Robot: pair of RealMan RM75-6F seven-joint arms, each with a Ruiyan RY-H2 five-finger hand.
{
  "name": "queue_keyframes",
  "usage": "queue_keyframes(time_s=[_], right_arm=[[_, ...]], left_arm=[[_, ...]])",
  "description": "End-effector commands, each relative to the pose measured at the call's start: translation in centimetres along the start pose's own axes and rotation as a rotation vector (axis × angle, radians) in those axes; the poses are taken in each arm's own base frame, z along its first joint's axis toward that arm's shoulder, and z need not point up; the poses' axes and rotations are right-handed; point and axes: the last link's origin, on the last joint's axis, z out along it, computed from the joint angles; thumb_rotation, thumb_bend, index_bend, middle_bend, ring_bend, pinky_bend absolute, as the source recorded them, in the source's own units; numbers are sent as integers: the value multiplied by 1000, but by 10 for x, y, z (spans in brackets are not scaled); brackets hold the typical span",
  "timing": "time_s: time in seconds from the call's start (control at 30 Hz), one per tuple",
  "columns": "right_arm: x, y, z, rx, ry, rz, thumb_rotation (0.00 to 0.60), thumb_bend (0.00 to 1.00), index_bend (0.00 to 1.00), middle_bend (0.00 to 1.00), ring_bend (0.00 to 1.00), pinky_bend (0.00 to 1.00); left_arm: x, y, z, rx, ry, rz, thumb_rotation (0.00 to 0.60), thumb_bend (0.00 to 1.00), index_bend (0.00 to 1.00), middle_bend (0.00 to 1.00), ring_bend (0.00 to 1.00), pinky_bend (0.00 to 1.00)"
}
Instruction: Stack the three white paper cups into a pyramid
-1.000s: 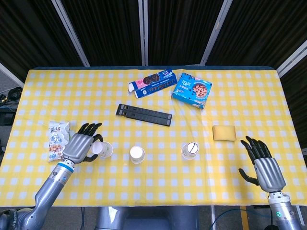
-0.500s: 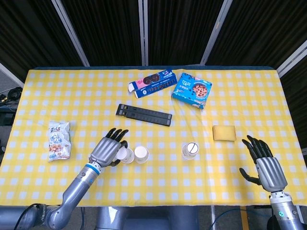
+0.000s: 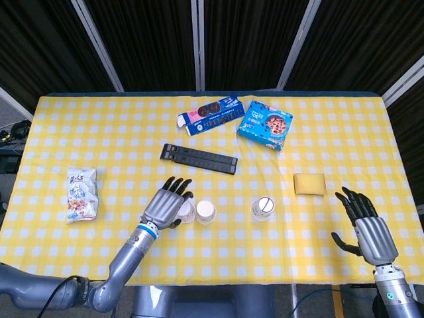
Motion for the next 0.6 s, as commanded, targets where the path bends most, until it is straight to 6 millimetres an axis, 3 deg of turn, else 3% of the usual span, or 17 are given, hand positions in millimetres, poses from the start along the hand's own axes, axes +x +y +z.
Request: queue_keyframes(time_s=[0.03,0.27,0.47,0.6], right_arm=[[0,1,0,-2,1,0,600,196,3,0,0,0],[-1,2,0,-10,-5,-9,600,196,4,0,0,0],[-7,-1,0,-13,-26,-19,600,196,62,0,0,0],[-9,-12,5,-5,-62,12,600,196,76,0,0,0]], left_arm=[[0,0,-1,-1,11,8,600,213,0,0,0,0],[8,-16,-23,19,72,-35,600,197,0,0,0,0],[16,-61,-71,93,159,16,600,197,0,0,0,0],[20,-101,-120,170,238,53,600,198,0,0,0,0]])
